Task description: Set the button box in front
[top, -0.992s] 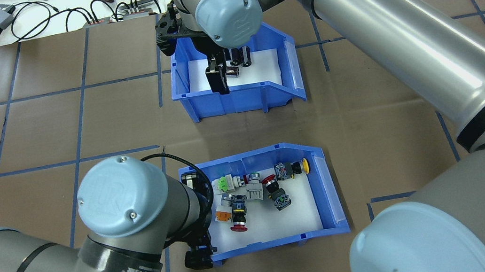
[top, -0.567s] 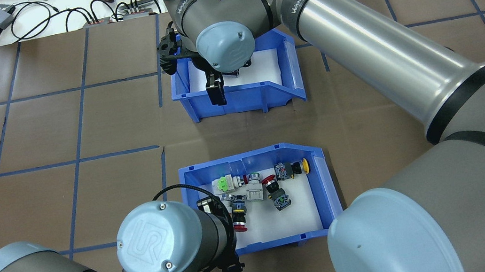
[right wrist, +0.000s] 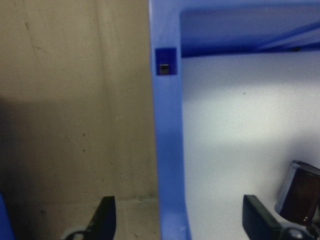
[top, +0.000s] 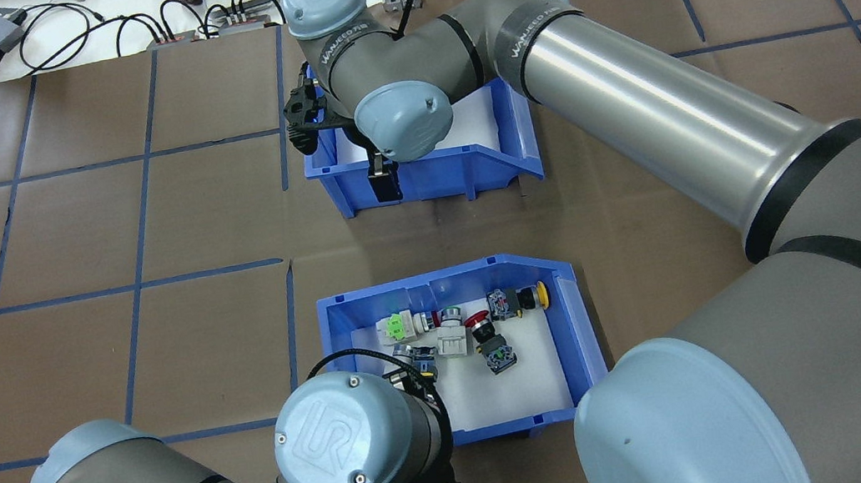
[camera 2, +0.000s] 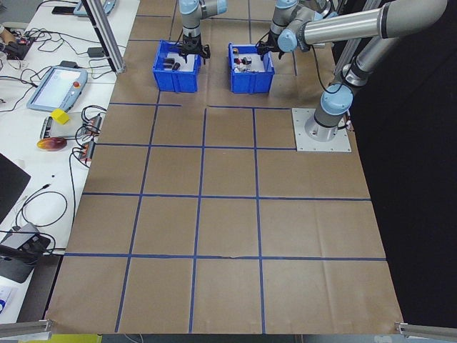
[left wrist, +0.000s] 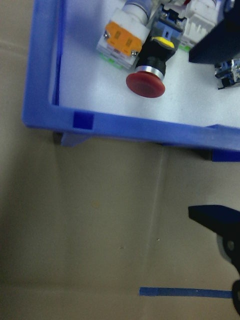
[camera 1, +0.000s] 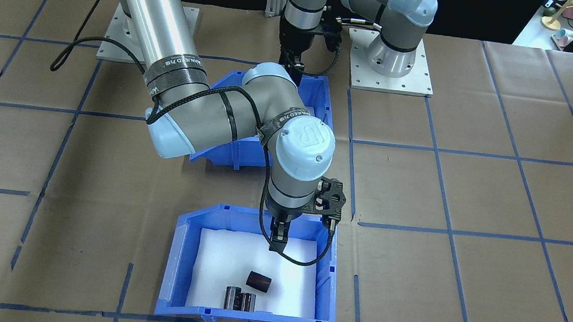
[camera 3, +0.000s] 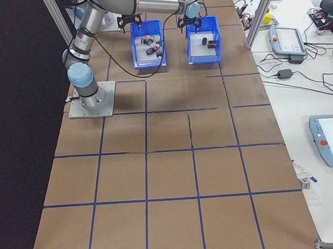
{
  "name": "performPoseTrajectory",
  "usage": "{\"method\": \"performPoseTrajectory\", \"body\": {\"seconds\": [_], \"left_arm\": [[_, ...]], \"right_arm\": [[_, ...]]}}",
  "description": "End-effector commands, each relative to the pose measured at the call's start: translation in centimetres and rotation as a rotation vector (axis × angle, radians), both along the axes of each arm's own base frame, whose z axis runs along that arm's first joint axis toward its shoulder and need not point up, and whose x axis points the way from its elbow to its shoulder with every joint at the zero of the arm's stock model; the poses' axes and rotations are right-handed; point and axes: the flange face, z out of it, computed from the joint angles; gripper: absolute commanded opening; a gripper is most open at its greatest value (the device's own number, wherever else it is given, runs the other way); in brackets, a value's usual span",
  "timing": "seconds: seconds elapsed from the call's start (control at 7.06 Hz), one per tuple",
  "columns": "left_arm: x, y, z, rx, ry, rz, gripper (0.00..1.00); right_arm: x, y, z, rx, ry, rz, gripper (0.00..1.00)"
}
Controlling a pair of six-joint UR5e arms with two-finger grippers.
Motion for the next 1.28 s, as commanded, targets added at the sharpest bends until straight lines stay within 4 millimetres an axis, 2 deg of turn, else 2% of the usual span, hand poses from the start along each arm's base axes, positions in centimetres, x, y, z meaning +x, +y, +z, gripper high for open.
{"method": "performPoseTrajectory", "body": {"seconds": [0.0, 0.14, 0.28, 0.42, 0.57, 0.71, 0.85, 0.99, 1.13], "left_arm": [[-0.8, 0.3, -1.2, 0.019, -0.011, -0.004, 0.99], [-0.9, 0.1, -1.7, 0.029, -0.025, -0.011, 0.99], [-0.8, -0.1, -1.9, 0.023, -0.037, -0.028, 0.96], [-1.0, -0.3, -1.7, 0.006, -0.033, -0.098, 0.84], [-1.2, -0.3, -1.3, -0.009, -0.010, -0.098, 0.48], [-1.7, -0.6, -0.8, -0.047, 0.039, -0.109, 0.17], [-2.3, -0.1, -0.6, -0.008, 0.108, -0.113, 0.00], [-2.2, 0.0, -0.1, -0.018, 0.114, -0.111, 0.00], [-1.9, -0.4, 0.7, -0.063, 0.080, -0.112, 0.00]], "right_arm": [[0.0, 0.1, 0.7, -0.005, -0.001, 0.001, 0.26], [0.0, -0.1, 0.9, -0.012, 0.001, 0.003, 0.08], [0.0, -0.2, 1.1, -0.020, 0.000, 0.009, 0.06], [-0.5, -0.5, 2.4, -0.039, -0.005, 0.005, 0.06], [-2.4, -1.1, 4.9, -0.076, 0.003, 0.003, 0.06], [-4.8, -1.2, 7.8, -0.101, 0.001, 0.069, 0.06], [-9.9, -2.3, 10.1, -0.071, 0.016, 0.087, 0.06], [-15.5, -3.1, 12.1, -0.037, 0.032, 0.157, 0.06], [-21.5, -3.5, 13.0, -0.015, 0.036, 0.159, 0.06]]}}
